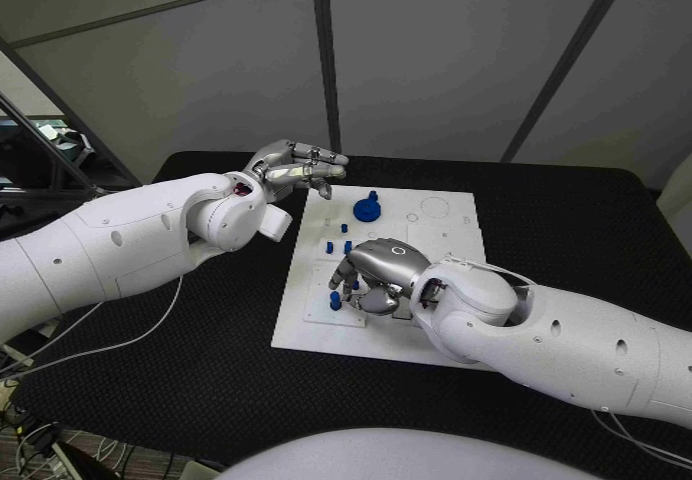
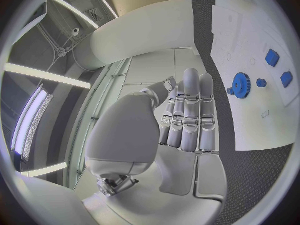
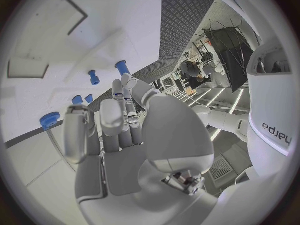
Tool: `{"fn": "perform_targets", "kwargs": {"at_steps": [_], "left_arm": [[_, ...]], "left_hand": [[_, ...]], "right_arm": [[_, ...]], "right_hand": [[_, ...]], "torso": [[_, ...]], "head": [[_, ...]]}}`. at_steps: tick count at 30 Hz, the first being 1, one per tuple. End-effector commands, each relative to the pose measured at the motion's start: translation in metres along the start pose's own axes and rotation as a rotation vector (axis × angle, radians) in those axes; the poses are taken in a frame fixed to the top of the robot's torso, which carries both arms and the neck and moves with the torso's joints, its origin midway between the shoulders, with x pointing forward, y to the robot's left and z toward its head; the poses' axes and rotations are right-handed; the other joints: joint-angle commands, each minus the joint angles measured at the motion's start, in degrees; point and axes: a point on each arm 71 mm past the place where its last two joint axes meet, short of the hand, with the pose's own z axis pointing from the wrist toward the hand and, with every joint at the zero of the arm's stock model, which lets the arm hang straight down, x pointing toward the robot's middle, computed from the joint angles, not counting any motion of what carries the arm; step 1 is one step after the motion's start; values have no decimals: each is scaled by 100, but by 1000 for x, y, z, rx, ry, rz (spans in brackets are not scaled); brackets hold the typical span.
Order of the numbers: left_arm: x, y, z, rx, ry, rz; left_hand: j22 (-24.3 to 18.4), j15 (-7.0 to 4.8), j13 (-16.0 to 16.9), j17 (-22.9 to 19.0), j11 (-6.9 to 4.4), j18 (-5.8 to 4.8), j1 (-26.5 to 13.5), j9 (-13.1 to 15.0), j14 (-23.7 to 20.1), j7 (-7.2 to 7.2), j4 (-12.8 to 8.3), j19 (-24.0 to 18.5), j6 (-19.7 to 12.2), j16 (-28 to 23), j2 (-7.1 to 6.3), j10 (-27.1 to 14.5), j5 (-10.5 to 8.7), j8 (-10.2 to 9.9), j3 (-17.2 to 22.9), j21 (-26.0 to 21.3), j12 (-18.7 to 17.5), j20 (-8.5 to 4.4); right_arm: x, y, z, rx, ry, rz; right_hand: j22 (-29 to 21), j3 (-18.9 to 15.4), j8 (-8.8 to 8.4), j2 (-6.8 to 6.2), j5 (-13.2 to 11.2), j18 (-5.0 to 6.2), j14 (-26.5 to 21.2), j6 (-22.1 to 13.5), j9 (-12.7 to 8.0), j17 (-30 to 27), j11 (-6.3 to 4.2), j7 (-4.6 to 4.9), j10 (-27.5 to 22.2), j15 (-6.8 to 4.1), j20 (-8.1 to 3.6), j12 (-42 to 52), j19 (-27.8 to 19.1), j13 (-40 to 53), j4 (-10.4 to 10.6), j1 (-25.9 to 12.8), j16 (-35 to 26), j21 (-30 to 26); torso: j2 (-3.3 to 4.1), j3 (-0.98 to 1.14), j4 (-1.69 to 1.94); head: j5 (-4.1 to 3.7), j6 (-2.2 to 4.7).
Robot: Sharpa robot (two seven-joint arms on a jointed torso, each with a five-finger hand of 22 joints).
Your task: Assemble the parts on the task board
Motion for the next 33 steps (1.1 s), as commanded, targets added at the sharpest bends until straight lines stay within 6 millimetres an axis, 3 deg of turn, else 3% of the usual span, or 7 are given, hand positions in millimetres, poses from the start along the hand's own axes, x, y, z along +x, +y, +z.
{"fn": "perform_targets", "kwargs": {"at_steps": [1,8,15,19,22,29,33], "left_arm": [[0,-1,0,2,3,-5],[-2,-1,-1,1,-1,-3],[-6,0,-5,-4,-12,1],[-7,0,-6,-2,-16,3],[-7,-2,-6,26,-38,1],[-6,-4,-6,68,-56,-27],[-5,-3,-6,69,-53,-32]], "left_hand": [[-8,19,7,-6,-3,-65,3,5,-13,19,-9,-23,-8,-30,41,-35,-20,-27,-33,-26,-4,28],[-8,19,7,-6,-3,-65,3,5,-13,19,-9,-23,-8,-30,41,-35,-20,-27,-33,-26,-4,28],[-9,19,9,-7,-2,-65,8,6,-12,20,-15,-21,-9,-33,40,-37,-25,-28,-35,-29,-4,27],[-9,19,10,-8,-1,-65,6,6,-12,21,-15,-21,-8,-34,37,-37,-28,-28,-38,-30,-3,28],[-9,11,21,-9,-11,-62,32,14,3,11,-34,-9,18,-36,48,-15,-13,-17,-37,-30,10,23],[-5,5,34,-14,-16,-63,44,21,15,8,-52,5,35,-45,46,4,13,-12,-50,-27,22,16],[-5,6,35,-14,-16,-63,41,21,15,8,-51,6,35,-46,46,4,12,-12,-51,-27,22,17]], "right_arm": [[-5,-3,-7,19,-33,-15],[-25,-16,-35,74,-99,-11],[-54,-68,-79,346,-127,230],[-58,-93,-107,495,-111,294],[-61,-103,-123,567,-110,299],[-59,-109,-145,664,-118,247],[-47,-108,-147,698,-89,230]], "right_hand": [[558,32,20,-20,32,-103,-5,35,6,-8,50,-1,0,4,-32,-22,133,-7,-4,-63,11,6],[542,48,31,-114,54,-99,-18,88,11,-24,83,10,-22,30,-12,-54,121,-21,2,-168,2,-12],[898,-272,178,-316,-12,-188,138,534,127,617,-87,-152,636,-76,-69,248,293,201,521,-908,442,319],[1019,-621,375,-477,217,-219,150,881,394,689,-334,-390,1263,-302,-282,1007,351,786,892,-1237,532,432],[1163,-925,439,-574,146,-258,179,831,784,933,-392,-494,1182,-366,-374,3748,417,3444,1312,-1225,713,562],[1274,-1534,472,-656,161,-288,210,567,1579,1303,-370,-463,697,-342,-358,5488,467,5340,2080,-1022,962,660],[1333,-1881,466,-692,200,-305,236,491,1874,1508,-382,-443,673,-340,-346,5801,496,5706,2397,-949,1086,714]], "torso": [[-5,5,-2],[-11,2,-9],[-19,-26,-83],[-32,-36,-127],[-35,-41,-146],[-38,-38,-149],[-44,-51,-143]], "head": [[-7,12],[-71,66],[-261,150],[-357,152],[-485,160],[-649,155],[-646,130]]}}
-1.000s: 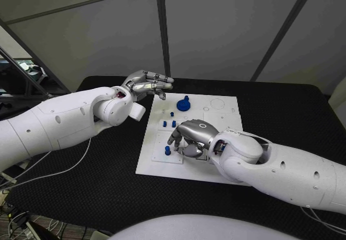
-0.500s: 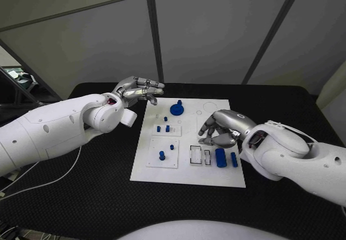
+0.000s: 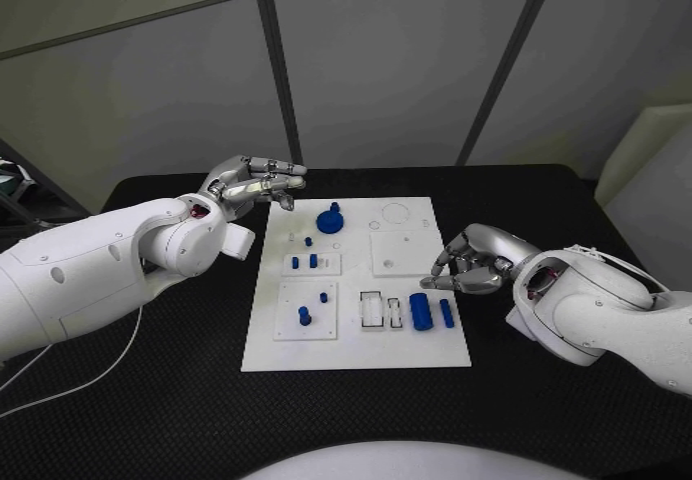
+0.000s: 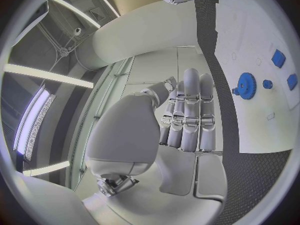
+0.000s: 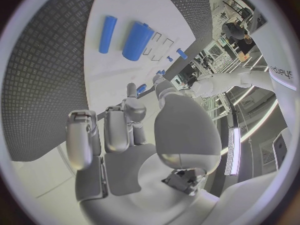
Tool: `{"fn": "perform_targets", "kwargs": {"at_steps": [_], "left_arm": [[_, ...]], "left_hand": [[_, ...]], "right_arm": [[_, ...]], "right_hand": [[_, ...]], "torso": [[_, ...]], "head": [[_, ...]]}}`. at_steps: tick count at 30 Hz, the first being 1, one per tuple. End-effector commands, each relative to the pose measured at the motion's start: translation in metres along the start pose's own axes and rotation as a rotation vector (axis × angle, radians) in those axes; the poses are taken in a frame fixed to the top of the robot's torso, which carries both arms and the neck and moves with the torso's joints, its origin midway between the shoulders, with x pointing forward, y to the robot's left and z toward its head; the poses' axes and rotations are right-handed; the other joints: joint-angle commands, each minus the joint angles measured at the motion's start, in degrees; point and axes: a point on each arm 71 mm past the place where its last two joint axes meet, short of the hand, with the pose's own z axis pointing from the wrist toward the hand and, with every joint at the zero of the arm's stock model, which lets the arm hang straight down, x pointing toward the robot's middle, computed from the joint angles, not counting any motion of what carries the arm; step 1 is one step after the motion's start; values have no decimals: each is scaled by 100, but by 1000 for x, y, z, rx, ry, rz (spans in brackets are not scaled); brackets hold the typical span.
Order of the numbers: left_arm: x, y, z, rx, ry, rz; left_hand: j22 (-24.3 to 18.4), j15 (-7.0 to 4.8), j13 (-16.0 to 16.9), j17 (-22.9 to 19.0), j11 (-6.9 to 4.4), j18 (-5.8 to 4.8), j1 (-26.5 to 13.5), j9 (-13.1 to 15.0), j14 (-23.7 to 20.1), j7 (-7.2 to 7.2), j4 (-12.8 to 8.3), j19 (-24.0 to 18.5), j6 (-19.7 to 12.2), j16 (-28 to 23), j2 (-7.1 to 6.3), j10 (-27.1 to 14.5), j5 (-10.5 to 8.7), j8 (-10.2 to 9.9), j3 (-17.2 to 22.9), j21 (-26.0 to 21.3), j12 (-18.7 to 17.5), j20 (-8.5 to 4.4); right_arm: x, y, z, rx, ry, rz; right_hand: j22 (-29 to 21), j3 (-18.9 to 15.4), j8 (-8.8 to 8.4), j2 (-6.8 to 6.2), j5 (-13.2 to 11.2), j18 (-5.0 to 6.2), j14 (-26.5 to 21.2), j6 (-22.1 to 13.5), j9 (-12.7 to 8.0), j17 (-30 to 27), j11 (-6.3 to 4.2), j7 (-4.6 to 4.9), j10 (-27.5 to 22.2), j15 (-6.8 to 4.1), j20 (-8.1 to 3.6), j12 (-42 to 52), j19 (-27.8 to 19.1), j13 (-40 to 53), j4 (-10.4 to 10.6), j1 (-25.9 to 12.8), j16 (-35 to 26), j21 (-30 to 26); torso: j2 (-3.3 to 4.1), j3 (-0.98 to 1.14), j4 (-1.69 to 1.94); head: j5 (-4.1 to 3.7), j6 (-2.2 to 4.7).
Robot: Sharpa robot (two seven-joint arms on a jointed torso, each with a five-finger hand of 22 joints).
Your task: Assemble the parts on the task board
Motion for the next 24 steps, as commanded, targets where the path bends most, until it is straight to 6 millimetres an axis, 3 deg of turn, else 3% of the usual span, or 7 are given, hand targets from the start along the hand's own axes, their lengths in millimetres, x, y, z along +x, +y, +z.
{"fn": "perform_targets", "kwargs": {"at_steps": [1,4,7,14,24], "left_arm": [[0,-2,0,39,-13,-23],[0,-1,-1,36,-11,-25],[0,0,-1,33,-9,-26],[0,1,-2,26,-8,-27],[-2,2,-2,17,-6,-28]], "left_hand": [[-2,8,7,-10,-15,-65,-1,9,15,9,-13,6,35,-29,17,3,8,-14,-28,-30,22,18],[-2,8,7,-10,-15,-65,-1,9,15,9,-13,6,35,-29,17,3,8,-14,-28,-30,22,18],[-4,10,9,-12,-13,-66,-14,10,15,10,-6,5,34,-33,19,0,2,-16,-35,-35,21,19],[-4,10,9,-12,-13,-66,-14,10,15,10,-6,5,34,-33,19,0,2,-16,-35,-35,21,19],[-6,11,10,-14,-13,-66,-20,10,14,10,-2,4,32,-37,22,-3,-1,-18,-38,-39,19,20]], "right_arm": [[8,-4,-2,77,-6,-26],[16,-3,-2,91,13,-44],[24,-1,-2,91,26,-57],[35,4,0,85,45,-84],[43,2,3,128,90,-144]], "right_hand": [[1340,-230,13,-29,32,-123,208,-80,204,106,-9,13,-57,12,-3,183,507,219,235,96,64,36],[1356,-465,-6,-41,48,-127,211,-128,361,161,-1,15,-55,27,-6,299,514,365,463,116,97,49],[1382,-686,-20,-26,62,-134,223,-153,566,264,-1,13,-14,28,-3,498,527,593,703,270,157,74],[1408,-749,-21,-13,66,-142,236,-149,654,350,-3,10,16,27,-2,599,540,704,743,318,203,98],[1424,-778,-11,4,73,-147,240,-126,709,387,-7,4,11,25,-3,604,548,718,752,321,223,113]], "torso": [[-10,-14,6],[-8,-4,2],[-13,-9,4],[-7,-14,14],[0,-8,2]], "head": [[-13,-22],[-12,-29],[-1,-28],[17,-31],[55,-50]]}}
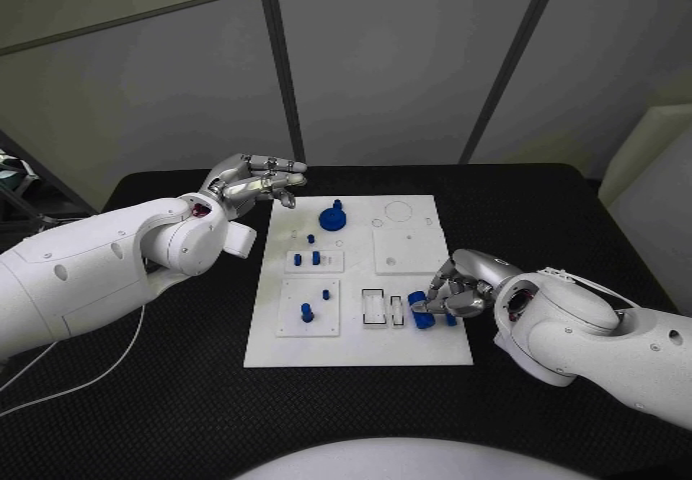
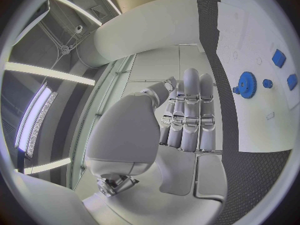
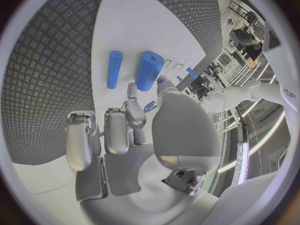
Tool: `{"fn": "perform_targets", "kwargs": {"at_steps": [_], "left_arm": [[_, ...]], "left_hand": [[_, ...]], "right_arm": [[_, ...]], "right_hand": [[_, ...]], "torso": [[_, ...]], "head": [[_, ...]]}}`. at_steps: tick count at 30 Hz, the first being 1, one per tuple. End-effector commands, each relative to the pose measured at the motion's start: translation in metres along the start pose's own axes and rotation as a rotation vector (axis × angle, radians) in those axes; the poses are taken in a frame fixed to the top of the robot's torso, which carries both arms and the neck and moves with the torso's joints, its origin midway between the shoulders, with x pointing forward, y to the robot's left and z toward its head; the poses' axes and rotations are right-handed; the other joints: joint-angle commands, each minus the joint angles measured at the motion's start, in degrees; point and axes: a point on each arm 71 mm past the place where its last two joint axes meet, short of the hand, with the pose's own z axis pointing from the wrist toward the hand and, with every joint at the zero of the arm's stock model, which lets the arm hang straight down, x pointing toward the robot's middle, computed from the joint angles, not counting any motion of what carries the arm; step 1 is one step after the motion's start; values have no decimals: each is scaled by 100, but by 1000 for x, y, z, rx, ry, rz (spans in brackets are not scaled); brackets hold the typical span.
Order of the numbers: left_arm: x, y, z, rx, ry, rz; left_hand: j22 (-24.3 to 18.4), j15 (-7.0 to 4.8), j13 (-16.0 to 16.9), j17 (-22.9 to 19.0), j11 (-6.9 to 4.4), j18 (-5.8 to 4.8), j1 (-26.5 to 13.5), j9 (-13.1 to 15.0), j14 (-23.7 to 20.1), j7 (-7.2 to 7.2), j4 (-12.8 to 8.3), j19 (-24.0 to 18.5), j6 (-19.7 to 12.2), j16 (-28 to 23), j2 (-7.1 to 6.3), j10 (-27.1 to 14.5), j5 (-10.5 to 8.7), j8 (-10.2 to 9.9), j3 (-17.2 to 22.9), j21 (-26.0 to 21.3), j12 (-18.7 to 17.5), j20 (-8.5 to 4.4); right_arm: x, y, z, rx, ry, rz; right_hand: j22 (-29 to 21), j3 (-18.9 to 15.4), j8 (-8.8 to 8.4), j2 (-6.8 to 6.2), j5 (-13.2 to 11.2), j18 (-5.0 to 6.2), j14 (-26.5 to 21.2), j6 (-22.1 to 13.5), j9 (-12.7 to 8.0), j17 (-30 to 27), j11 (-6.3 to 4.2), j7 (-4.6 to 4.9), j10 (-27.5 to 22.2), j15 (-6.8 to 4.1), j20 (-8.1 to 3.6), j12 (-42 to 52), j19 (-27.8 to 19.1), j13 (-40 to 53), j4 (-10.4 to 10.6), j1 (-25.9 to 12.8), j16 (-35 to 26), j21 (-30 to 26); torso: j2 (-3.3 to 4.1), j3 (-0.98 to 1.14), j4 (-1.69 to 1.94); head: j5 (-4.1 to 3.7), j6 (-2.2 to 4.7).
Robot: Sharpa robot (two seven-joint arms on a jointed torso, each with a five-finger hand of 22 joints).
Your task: Assemble the parts on the task board
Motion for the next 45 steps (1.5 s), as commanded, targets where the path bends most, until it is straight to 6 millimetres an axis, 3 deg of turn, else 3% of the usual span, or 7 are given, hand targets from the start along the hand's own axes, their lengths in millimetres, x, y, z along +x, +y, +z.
{"fn": "perform_targets", "kwargs": {"at_steps": [1,14,26,31,37,45], "left_arm": [[0,-1,0,10,6,-10],[0,1,0,-6,14,-13],[-1,3,-1,-13,14,-14],[-1,3,-1,-14,15,-14],[1,4,0,-15,19,-16],[2,4,-1,-17,23,-17]], "left_hand": [[-7,12,6,-9,-13,-67,-20,6,14,10,-2,4,32,-37,22,-3,-1,-18,-39,-39,19,20],[-9,14,7,-11,-10,-68,-29,5,12,12,2,2,27,-42,23,-12,-7,-22,-44,-45,15,21],[-9,14,7,-11,-10,-68,-29,5,12,12,2,2,27,-42,23,-12,-7,-22,-44,-45,15,21],[-9,14,7,-11,-10,-68,-29,5,12,12,2,2,27,-42,23,-12,-7,-22,-44,-45,15,21],[-9,14,7,-11,-10,-68,-29,5,12,12,2,2,27,-42,23,-12,-7,-22,-44,-45,15,21],[-13,16,8,-14,-8,-68,-35,5,9,13,7,0,23,-49,32,-21,-10,-26,-46,-53,11,23]], "right_arm": [[4,-1,0,35,25,-69],[20,4,2,34,82,-103],[8,12,-7,-37,-84,20],[5,23,-13,-82,-125,89],[11,40,-9,-114,-107,135],[23,55,3,-109,-17,112]], "right_hand": [[1424,-26,-11,11,29,-58,240,2,10,7,15,-11,29,25,-4,36,549,7,2,67,39,24],[1459,-52,5,25,33,-68,243,42,110,53,5,-25,27,18,-8,63,566,50,-11,145,63,58],[1509,63,60,296,96,-84,280,223,380,296,-51,-90,79,-22,-42,155,593,174,-21,369,187,108],[1509,37,77,303,111,-84,292,295,452,373,-71,-114,95,-38,-56,158,593,187,-3,302,226,108],[1509,27,57,351,118,-84,284,305,502,355,-79,-122,87,-46,-66,116,593,161,10,182,217,108],[1509,-1,11,375,115,-84,271,323,595,325,-84,-134,73,-53,-73,49,593,127,23,-116,197,108]], "torso": [[5,3,-9],[-2,-1,-13],[-14,2,-16],[-17,-10,-4],[-3,-10,8],[4,-14,-1]], "head": [[15,-13],[25,-43],[34,-24],[6,10],[14,42],[61,22]]}}
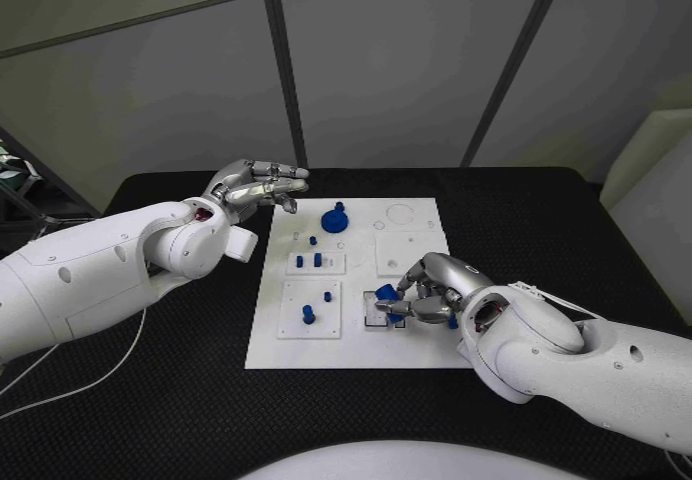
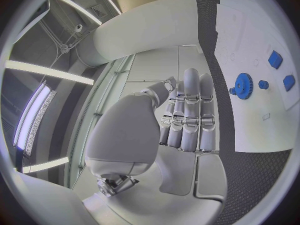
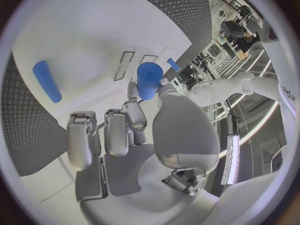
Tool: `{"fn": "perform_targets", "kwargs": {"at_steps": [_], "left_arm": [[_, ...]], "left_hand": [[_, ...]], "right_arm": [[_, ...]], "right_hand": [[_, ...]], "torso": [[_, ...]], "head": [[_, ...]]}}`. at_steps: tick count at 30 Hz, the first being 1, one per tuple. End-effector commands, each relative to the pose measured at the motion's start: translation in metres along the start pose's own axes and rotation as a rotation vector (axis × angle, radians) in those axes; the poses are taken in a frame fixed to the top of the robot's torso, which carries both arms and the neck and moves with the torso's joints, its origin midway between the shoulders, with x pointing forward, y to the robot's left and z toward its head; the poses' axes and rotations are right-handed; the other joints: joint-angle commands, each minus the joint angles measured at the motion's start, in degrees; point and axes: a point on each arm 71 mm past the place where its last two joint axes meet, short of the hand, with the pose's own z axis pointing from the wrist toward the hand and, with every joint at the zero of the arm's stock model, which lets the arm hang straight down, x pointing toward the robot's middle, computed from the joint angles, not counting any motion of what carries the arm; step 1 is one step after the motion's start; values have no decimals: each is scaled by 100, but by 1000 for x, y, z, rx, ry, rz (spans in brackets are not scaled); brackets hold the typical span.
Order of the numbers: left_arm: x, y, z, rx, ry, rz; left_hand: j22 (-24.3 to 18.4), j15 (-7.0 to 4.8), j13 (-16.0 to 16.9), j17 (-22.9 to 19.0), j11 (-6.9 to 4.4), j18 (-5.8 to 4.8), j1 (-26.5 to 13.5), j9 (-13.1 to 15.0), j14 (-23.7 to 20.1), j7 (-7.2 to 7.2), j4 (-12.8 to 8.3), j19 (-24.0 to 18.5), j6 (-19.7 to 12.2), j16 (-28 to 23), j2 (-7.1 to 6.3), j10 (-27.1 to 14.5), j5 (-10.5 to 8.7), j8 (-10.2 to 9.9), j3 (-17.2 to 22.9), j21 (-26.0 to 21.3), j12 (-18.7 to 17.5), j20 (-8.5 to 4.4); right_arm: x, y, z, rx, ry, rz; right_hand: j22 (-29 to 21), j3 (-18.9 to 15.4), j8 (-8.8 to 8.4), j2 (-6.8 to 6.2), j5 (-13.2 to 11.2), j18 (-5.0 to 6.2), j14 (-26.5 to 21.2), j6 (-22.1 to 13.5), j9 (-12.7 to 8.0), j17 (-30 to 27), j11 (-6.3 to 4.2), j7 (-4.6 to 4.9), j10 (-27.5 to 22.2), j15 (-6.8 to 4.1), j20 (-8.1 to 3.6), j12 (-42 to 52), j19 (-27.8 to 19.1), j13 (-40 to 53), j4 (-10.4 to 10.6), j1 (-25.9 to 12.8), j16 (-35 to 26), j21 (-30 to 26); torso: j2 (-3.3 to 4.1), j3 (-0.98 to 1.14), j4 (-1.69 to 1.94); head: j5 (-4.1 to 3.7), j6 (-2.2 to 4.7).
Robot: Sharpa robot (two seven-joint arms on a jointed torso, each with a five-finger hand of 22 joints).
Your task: Assemble the parts on the task board
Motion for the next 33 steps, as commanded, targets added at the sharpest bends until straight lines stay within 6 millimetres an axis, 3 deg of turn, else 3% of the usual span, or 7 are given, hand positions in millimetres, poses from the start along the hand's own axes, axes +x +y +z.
{"fn": "perform_targets", "kwargs": {"at_steps": [1,14,19,21,23,24,33], "left_arm": [[2,-1,0,2,14,-10],[2,-1,0,0,17,-10],[2,-1,0,-1,19,-11],[2,-1,0,-1,19,-10],[2,-1,0,-1,19,-10],[2,-1,0,-1,18,-10],[2,-1,0,-2,18,-10]], "left_hand": [[-10,16,5,-10,-8,-68,-35,7,9,13,-9,0,23,-26,32,-21,-10,-27,-31,-30,11,23],[-10,16,5,-10,-8,-68,-35,7,9,13,-9,0,23,-26,32,-21,-10,-27,-31,-30,11,23],[-10,16,5,-10,-8,-68,-35,7,9,13,-9,0,23,-26,32,-21,-10,-27,-31,-30,11,23],[-10,16,5,-10,-8,-68,-35,7,9,13,-9,0,23,-26,32,-21,-10,-27,-31,-30,11,23],[-10,16,5,-10,-8,-68,-35,7,9,13,-9,0,23,-26,32,-21,-10,-27,-31,-30,11,23],[-10,16,5,-10,-8,-68,-35,7,9,13,-9,0,23,-26,32,-21,-10,-27,-31,-30,11,23],[-10,16,5,-10,-8,-68,-35,7,9,13,-9,0,23,-26,32,-21,-10,-27,-31,-30,11,23]], "right_arm": [[6,3,5,9,53,-3],[16,7,16,67,105,-56],[14,7,17,82,63,-72],[13,7,17,84,49,-78],[13,7,17,84,49,-78],[11,7,17,86,29,-89],[8,10,13,59,1,-92]], "right_hand": [[1509,-11,-34,-13,21,-85,269,53,29,-14,-17,13,0,-55,-30,-50,593,-11,18,-145,-12,17],[1478,-31,-5,-128,-83,-75,265,275,231,-6,-66,-52,-10,-92,-61,-155,577,-61,25,-664,-24,-15],[1460,-221,-2,-374,-797,-69,259,347,354,-20,-87,-74,-17,-111,-85,-223,567,-94,35,-1153,-42,-34],[1453,-501,-9,-358,-806,-67,256,354,392,-28,-89,-76,-21,-114,-89,-247,563,-105,35,-1301,-51,-41],[1453,-501,-9,-358,-806,-67,256,354,392,-28,-89,-76,-21,-114,-89,-247,563,-105,35,-1301,-51,-41],[1448,-837,-23,-326,-814,-65,254,359,452,-37,-91,-79,-19,-117,-93,-269,561,-109,37,-1393,-63,-46],[1439,-924,-29,-346,-813,-62,254,364,488,-35,-93,-81,-24,-118,-95,-296,556,-123,36,-1416,-66,-56]], "torso": [[8,1,-6],[2,7,-19],[0,10,-19],[-4,8,-19],[-4,8,-19],[-4,11,-21],[-1,13,-19]], "head": [[30,-12],[77,-57],[75,-58],[72,-58],[72,-58],[68,-53],[46,-25]]}}
